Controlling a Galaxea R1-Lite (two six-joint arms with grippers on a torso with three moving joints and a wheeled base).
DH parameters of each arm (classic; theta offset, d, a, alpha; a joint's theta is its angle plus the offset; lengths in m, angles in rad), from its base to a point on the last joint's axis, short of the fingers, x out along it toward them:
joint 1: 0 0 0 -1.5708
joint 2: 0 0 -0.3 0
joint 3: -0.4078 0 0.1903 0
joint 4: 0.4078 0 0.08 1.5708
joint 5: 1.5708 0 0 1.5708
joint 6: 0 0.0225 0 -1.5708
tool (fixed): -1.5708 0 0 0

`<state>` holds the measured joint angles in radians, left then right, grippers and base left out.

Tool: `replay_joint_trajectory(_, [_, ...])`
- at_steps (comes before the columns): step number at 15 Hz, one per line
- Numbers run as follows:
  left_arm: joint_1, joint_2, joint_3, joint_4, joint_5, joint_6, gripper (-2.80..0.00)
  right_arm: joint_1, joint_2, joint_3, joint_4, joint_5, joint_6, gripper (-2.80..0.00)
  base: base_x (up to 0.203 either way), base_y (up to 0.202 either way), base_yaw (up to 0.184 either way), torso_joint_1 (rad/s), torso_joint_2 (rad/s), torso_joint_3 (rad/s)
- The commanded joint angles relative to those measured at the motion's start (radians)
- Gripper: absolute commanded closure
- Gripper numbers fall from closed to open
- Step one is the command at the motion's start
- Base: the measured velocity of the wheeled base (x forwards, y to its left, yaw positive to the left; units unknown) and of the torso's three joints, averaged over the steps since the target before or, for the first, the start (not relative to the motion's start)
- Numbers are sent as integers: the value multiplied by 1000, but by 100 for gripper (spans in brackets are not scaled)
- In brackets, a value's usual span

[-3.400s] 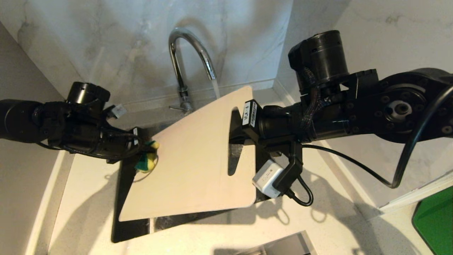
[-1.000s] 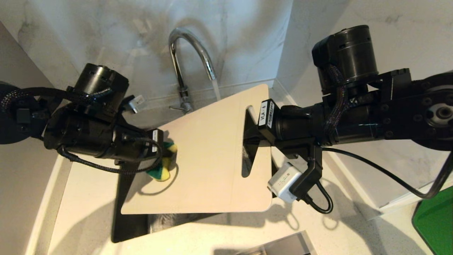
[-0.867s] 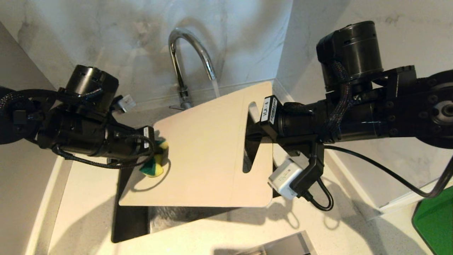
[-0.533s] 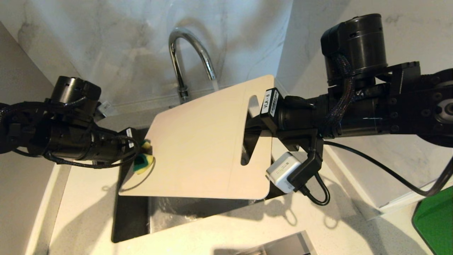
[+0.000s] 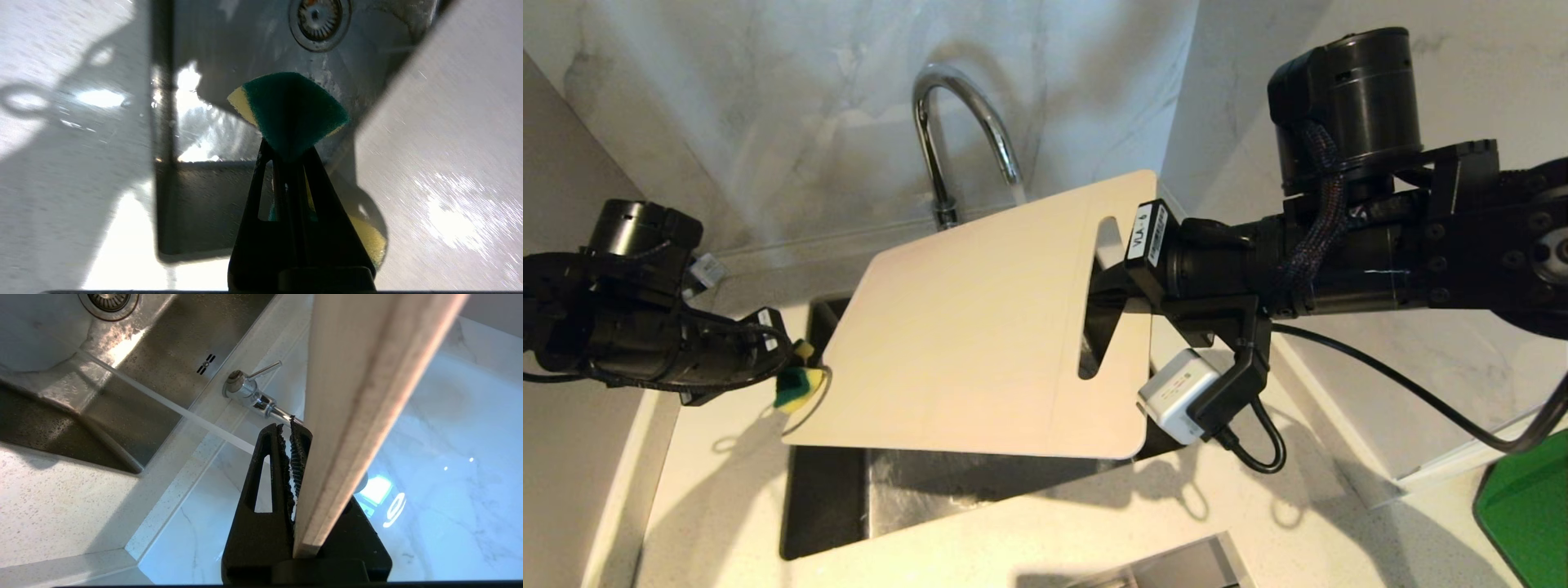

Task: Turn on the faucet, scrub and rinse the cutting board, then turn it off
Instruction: Scrub the cutting board underwater

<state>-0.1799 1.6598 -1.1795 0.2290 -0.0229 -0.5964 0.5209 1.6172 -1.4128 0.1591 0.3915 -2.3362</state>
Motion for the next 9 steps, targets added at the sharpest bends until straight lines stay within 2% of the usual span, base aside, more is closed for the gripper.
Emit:
replay_joint_trajectory(1, [80, -12, -44, 6, -58, 10, 0, 1, -3, 3, 2, 1, -14, 0, 0, 0, 0, 0, 0, 0])
replay_joint_trajectory(3, [102, -42, -154, 71, -101, 14, 0, -1, -10, 6, 2, 1, -14, 0, 0, 0, 0, 0, 0, 0])
replay_joint_trajectory(6, [82, -67, -390, 255, -118, 15, 0, 1, -12, 5, 2, 2, -14, 0, 0, 0, 0, 0, 0, 0])
replay_joint_trajectory(7, [32, -74, -446, 318, -121, 14, 0, 1, -10, 4, 2, 1, -14, 0, 0, 0, 0, 0, 0, 0])
replay_joint_trajectory(9, [-121, -90, -472, 363, -117, 11, 0, 1, -5, 2, 2, 1, -14, 0, 0, 0, 0, 0, 0, 0])
